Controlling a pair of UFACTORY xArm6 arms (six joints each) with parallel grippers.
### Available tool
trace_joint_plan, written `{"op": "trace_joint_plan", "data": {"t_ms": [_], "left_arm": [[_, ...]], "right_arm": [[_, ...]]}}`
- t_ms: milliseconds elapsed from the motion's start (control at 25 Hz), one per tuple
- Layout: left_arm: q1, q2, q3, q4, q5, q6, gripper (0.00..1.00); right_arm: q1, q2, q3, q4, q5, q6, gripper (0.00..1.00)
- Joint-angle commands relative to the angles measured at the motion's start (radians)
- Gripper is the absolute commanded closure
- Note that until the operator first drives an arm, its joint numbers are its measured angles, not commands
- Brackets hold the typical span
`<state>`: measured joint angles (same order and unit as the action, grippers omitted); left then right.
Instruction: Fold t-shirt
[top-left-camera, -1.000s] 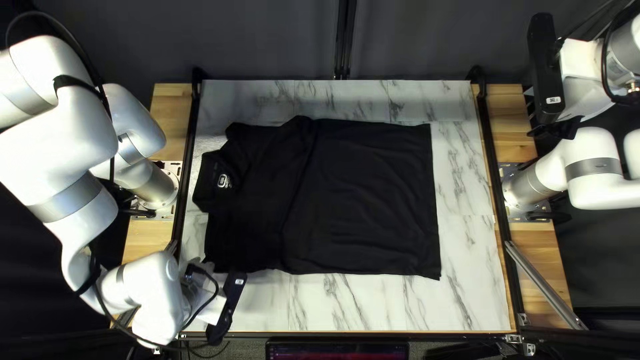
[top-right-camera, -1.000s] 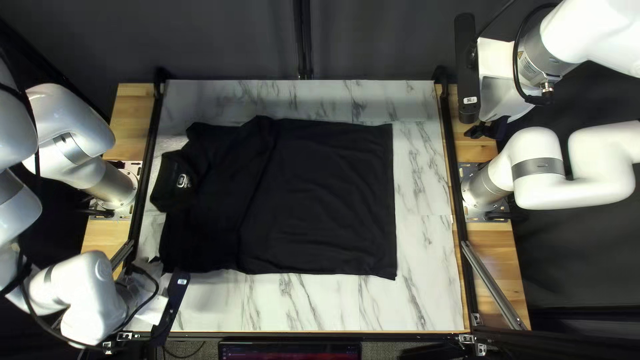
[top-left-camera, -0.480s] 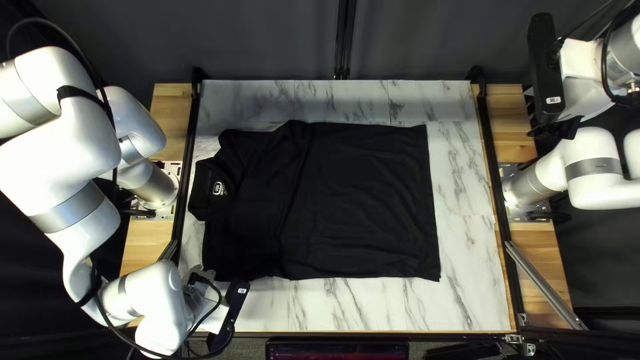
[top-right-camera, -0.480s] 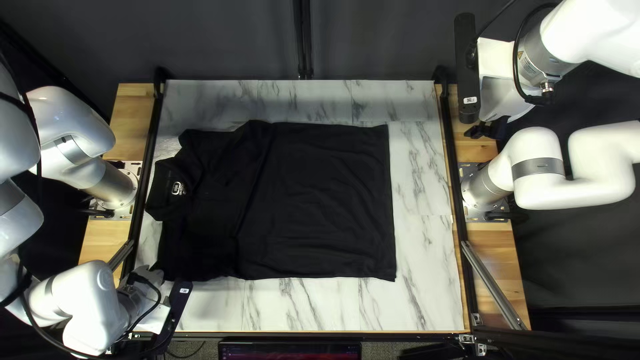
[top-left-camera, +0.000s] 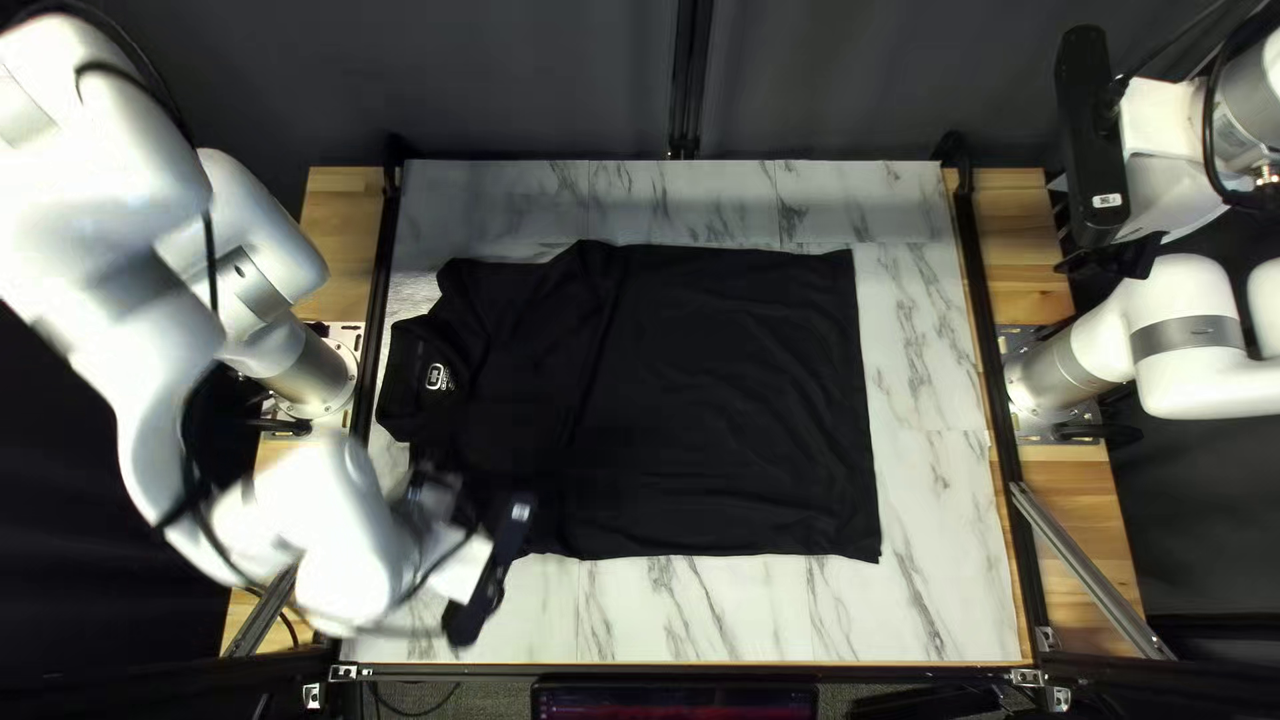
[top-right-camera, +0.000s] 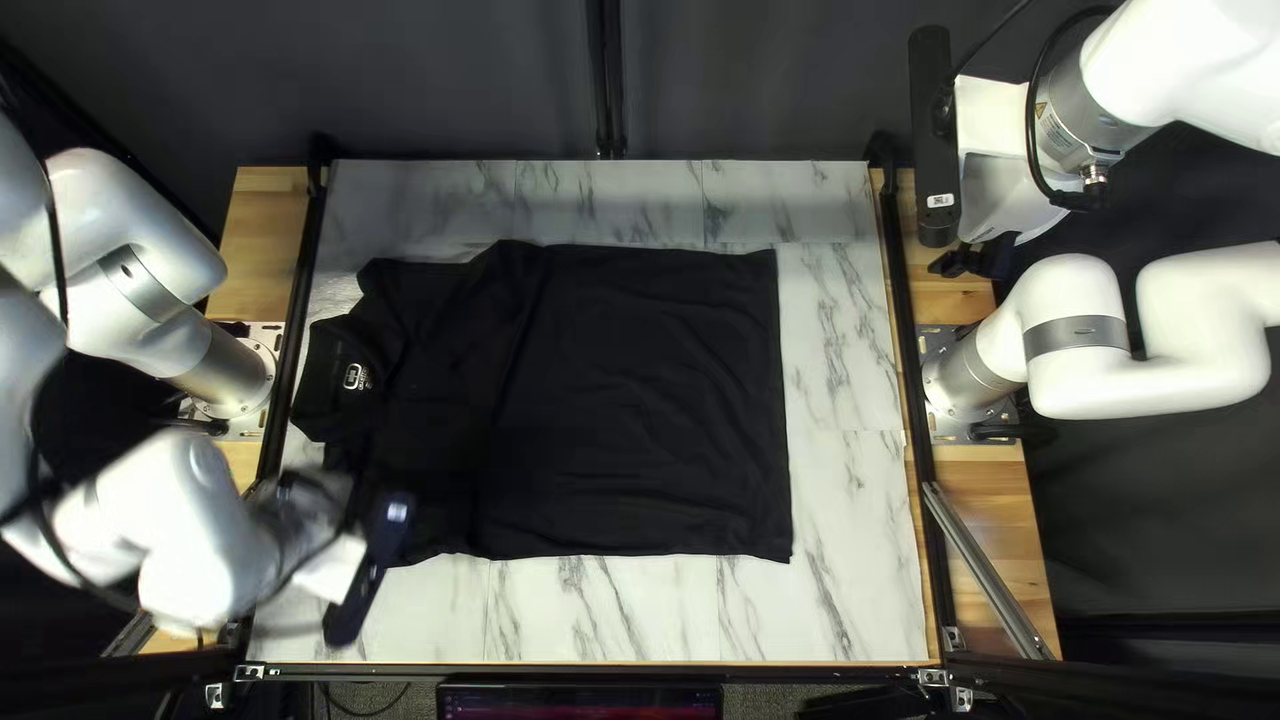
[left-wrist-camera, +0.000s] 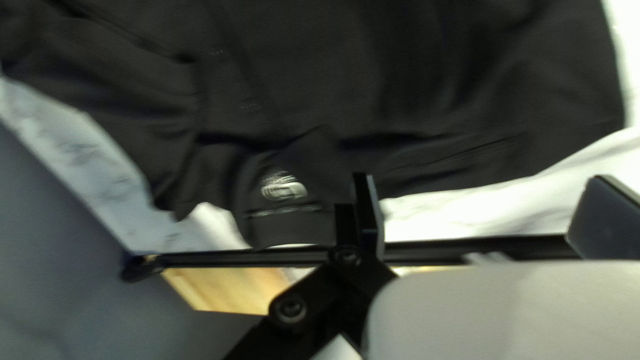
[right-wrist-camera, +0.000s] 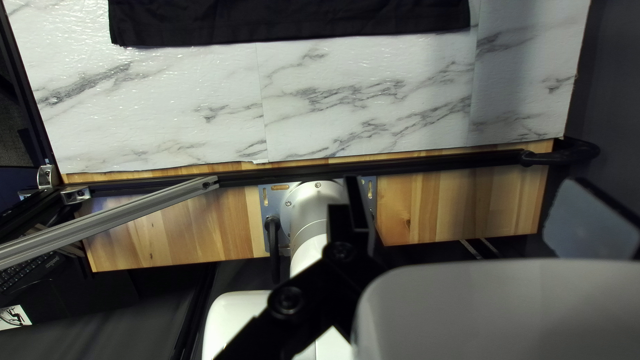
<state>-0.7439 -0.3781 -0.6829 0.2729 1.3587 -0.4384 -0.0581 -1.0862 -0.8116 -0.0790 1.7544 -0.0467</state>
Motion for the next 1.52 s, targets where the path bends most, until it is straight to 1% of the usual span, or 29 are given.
{"op": "trace_joint_plan", "data": {"t_ms": [40, 80, 120, 160, 200, 240, 320, 360, 400, 440, 520, 560, 600, 640, 680, 720, 800, 1280, 1360, 1400, 1440, 1480, 1520], "left_arm": [[0.189, -0.239, 0.068, 0.025, 0.101, 0.229, 0.00], [0.228, -0.282, 0.079, 0.028, 0.110, 0.272, 0.00], [0.289, -0.333, 0.088, 0.036, 0.128, 0.338, 0.00], [0.324, -0.359, 0.089, 0.040, 0.137, 0.375, 0.00], [0.386, -0.391, 0.079, 0.050, 0.149, 0.443, 0.00], [0.409, -0.401, 0.076, 0.055, 0.151, 0.469, 0.00], [0.493, -0.420, 0.033, 0.066, 0.173, 0.568, 0.00], [0.509, -0.424, 0.024, 0.069, 0.179, 0.588, 0.00], [0.560, -0.422, -0.031, 0.077, 0.209, 0.657, 0.00], [0.586, -0.418, -0.064, 0.081, 0.229, 0.695, 0.00], [0.641, -0.399, -0.164, 0.085, 0.289, 0.771, 0.00], [0.648, -0.392, -0.185, 0.086, 0.303, 0.781, 0.00], [0.675, -0.375, -0.243, 0.079, 0.334, 0.811, 0.00], [0.686, -0.365, -0.271, 0.074, 0.347, 0.823, 0.00], [0.715, -0.345, -0.329, 0.063, 0.372, 0.850, 0.00], [0.742, -0.334, -0.365, 0.046, 0.380, 0.868, 0.00], [0.800, -0.327, -0.407, 0.000, 0.375, 0.884, 0.00], [0.807, -0.328, -0.407, -0.007, 0.371, 0.883, 0.00], [0.842, -0.332, -0.420, -0.027, 0.376, 0.903, 0.00], [0.891, -0.335, -0.446, -0.043, 0.383, 0.929, 0.00], [0.919, -0.337, -0.459, -0.056, 0.385, 0.939, 0.00], [0.973, -0.335, -0.481, -0.087, 0.387, 0.947, 0.00], [1.011, -0.350, -0.467, -0.118, 0.371, 0.943, 0.00]], "right_arm": [[0.000, 0.000, 0.000, 0.000, 0.000, 0.000, 0.00], [0.000, 0.000, 0.000, 0.000, 0.000, 0.000, 0.00], [0.000, 0.000, 0.000, 0.000, 0.000, 0.000, 0.00], [0.000, 0.000, 0.000, 0.000, 0.000, 0.000, 0.00], [0.000, 0.000, 0.000, 0.000, 0.000, 0.000, 0.00], [0.000, 0.000, 0.000, 0.000, 0.000, 0.000, 0.00], [0.000, 0.000, 0.000, 0.000, 0.000, 0.000, 0.00], [0.000, 0.000, 0.000, 0.000, 0.000, 0.000, 0.00], [0.000, 0.000, 0.000, 0.000, 0.000, 0.000, 0.00], [0.000, 0.000, 0.000, 0.000, 0.000, 0.000, 0.00], [0.000, 0.000, 0.000, 0.000, 0.000, 0.000, 0.00], [0.000, 0.000, 0.000, 0.000, 0.000, 0.000, 0.00], [0.000, 0.000, 0.000, 0.000, 0.000, 0.000, 0.00], [0.000, 0.000, 0.000, 0.000, 0.000, 0.000, 0.00], [0.000, 0.000, 0.000, 0.000, 0.000, 0.000, 0.00], [0.000, 0.000, 0.000, 0.000, 0.000, 0.000, 0.00], [0.000, 0.000, 0.000, 0.000, 0.000, 0.000, 0.00], [0.000, 0.000, 0.000, 0.000, 0.000, 0.000, 0.00], [0.000, 0.000, 0.000, 0.000, 0.000, 0.000, 0.00], [0.000, 0.000, 0.000, 0.000, 0.000, 0.000, 0.00], [0.000, 0.000, 0.000, 0.000, 0.000, 0.000, 0.00], [0.000, 0.000, 0.000, 0.000, 0.000, 0.000, 0.00], [0.000, 0.000, 0.000, 0.000, 0.000, 0.000, 0.00]]}}
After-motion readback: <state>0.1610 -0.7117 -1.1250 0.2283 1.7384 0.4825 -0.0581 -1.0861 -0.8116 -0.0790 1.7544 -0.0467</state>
